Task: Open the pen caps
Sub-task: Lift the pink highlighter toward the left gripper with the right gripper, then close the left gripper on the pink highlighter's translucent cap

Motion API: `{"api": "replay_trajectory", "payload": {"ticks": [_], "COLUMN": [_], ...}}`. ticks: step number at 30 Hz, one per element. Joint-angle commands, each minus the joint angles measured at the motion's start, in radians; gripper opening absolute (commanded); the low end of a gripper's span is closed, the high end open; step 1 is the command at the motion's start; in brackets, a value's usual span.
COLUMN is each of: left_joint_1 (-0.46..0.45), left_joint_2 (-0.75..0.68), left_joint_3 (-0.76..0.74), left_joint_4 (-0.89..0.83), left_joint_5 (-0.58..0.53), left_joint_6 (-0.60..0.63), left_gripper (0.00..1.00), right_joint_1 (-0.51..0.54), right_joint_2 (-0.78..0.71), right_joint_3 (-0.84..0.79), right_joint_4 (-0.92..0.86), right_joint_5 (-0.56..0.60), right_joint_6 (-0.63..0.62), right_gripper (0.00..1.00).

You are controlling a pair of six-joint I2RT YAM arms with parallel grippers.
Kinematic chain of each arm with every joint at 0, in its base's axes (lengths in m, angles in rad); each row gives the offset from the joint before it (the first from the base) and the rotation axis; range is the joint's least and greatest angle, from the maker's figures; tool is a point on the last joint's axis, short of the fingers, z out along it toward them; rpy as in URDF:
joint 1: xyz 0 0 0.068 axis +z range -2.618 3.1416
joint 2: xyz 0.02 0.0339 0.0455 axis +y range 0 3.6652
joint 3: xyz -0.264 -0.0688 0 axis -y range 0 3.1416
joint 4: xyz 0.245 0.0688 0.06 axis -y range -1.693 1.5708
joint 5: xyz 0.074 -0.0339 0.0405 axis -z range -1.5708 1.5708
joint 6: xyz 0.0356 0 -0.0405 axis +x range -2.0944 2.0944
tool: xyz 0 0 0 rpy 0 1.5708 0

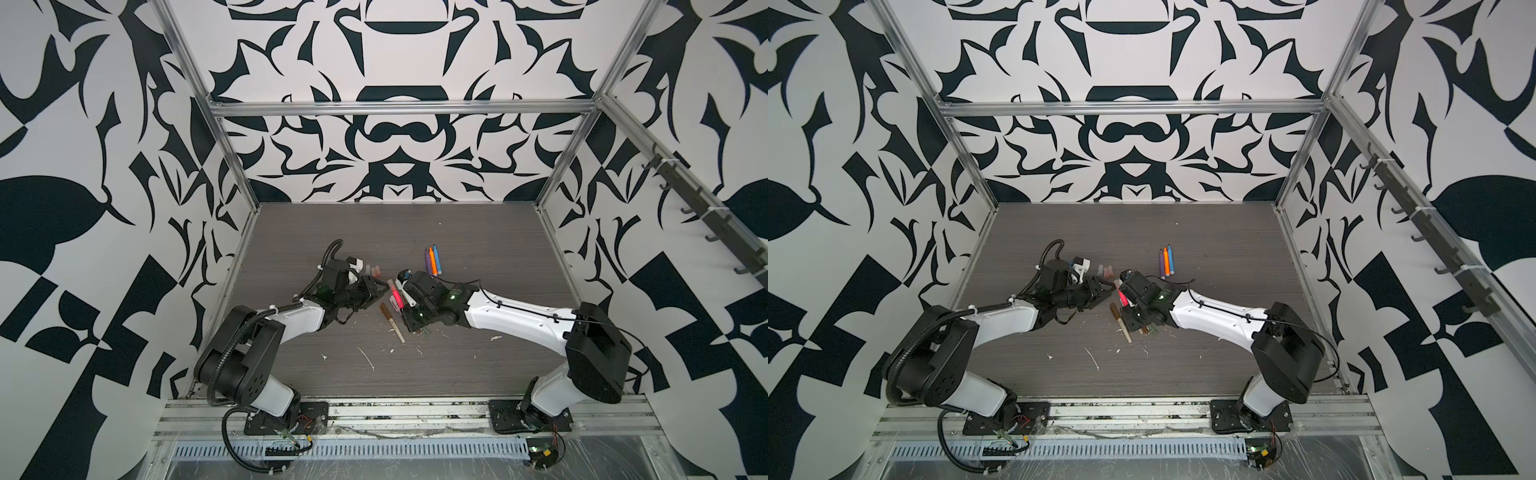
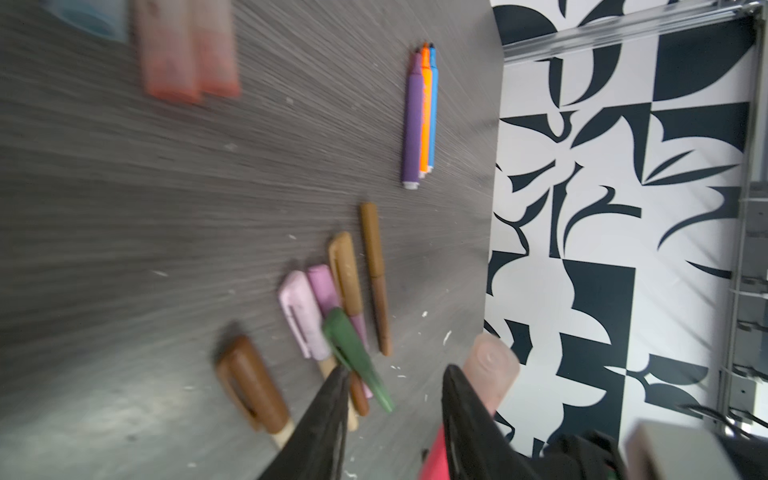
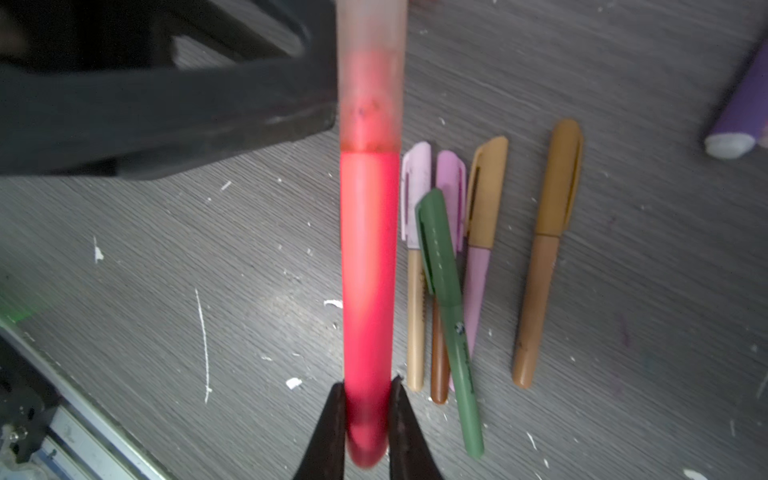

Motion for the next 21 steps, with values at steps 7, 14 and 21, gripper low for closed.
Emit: {"api": "replay_trajectory", "payload": {"ticks": [7, 14, 21], "left_joint_1": [-0.022, -0.046, -0.086], "left_joint_2": [-0.056, -0.011, 0.033], "left_joint_3": [0.043, 0.070, 0.106], "left_joint_4": [-0.040, -0.031, -0.031], "left_joint_5": [-0.059, -0.049, -0.048], "left_joint_6": [-0.051, -0.054, -0.049], "left_gripper": [0.41, 0.41, 0.37], "right_joint_1": [0.003, 0.003, 0.003], "right_joint_2": [-0.060, -0.066, -0.068], "right_joint_3": [-0.033, -0.029, -0.020], "right_joint_4": [0.027, 0.034, 0.029], "right_joint_5": [-0.001, -0.020, -0.022], "right_joint_6": [0.025, 0.024, 0.022], "right_gripper": [0.14, 0.14, 0.14]}}
